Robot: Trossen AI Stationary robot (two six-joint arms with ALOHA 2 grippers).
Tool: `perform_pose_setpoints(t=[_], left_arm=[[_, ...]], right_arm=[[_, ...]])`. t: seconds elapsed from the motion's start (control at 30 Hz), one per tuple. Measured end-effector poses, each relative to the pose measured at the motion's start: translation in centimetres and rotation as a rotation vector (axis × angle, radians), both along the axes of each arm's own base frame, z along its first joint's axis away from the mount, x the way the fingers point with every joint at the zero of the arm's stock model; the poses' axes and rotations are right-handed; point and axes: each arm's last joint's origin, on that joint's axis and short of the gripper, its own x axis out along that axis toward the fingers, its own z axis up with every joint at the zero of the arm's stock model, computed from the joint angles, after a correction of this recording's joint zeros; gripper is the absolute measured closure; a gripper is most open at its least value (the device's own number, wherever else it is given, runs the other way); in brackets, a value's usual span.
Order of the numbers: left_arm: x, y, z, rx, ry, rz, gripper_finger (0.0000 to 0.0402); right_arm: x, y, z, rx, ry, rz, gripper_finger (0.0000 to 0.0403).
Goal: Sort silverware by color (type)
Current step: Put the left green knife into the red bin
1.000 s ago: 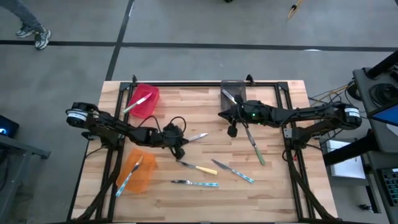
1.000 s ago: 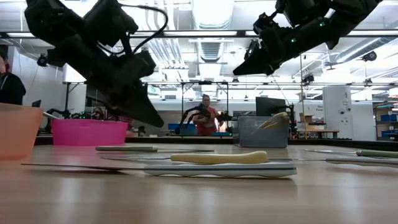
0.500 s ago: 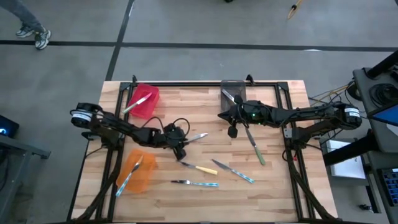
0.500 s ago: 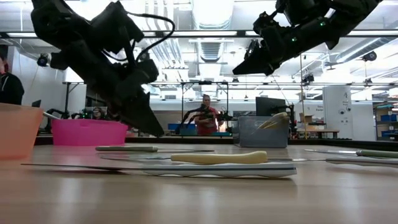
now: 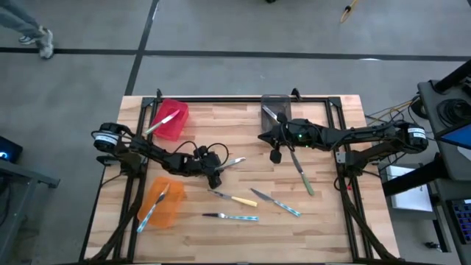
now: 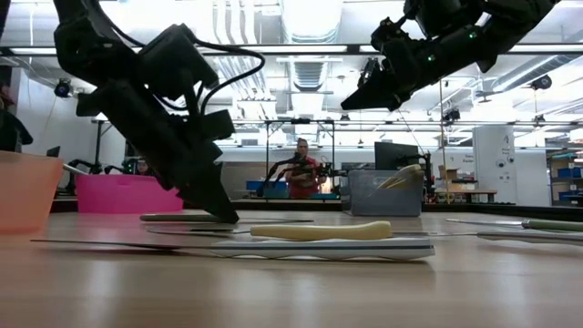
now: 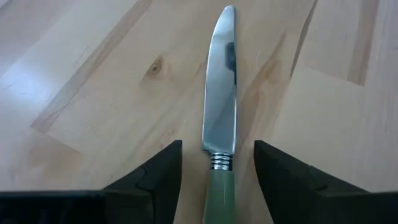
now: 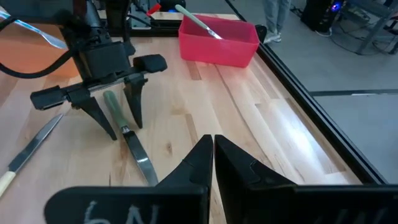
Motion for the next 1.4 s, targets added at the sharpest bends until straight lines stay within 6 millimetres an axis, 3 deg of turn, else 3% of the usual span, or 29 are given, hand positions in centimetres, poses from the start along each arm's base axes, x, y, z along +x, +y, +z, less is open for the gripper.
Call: perform_pose_setpoints(t=[0.2,0.43,1.4], left_arm=[[-0.2,0.0,-1.4,-0.003,0.04,0.022,0.0271],[-0.2,0.1,-1.6,-0.018,0.015,0.103,0.038],[-1.3,0.4,2.8,-0.083,-0.111,0.195,0.0399]], right_arm=[[0.0,0.0,0.0,-0.005,0.002,0.001,0.0394],[0.0,0.0,0.0,-0.005,0.002,0.001,0.0394],[-0.1,0.0,-0.2,0.019,0.018,-0.007,0.0394]])
